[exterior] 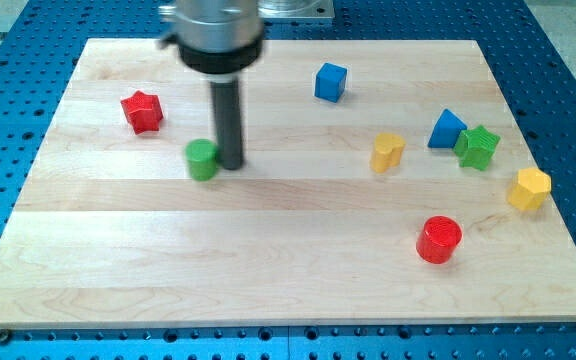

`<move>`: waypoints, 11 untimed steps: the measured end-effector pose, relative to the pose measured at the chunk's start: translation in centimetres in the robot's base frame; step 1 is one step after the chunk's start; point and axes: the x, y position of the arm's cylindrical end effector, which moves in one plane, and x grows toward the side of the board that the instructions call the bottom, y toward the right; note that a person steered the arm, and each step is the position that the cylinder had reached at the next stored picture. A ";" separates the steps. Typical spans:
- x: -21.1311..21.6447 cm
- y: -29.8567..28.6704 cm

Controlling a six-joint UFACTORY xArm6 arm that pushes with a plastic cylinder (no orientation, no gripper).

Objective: Move the green circle to the bottom left of the red star

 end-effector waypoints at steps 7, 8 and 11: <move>4.7 0.0; 0.7 -1.6; 6.3 1.1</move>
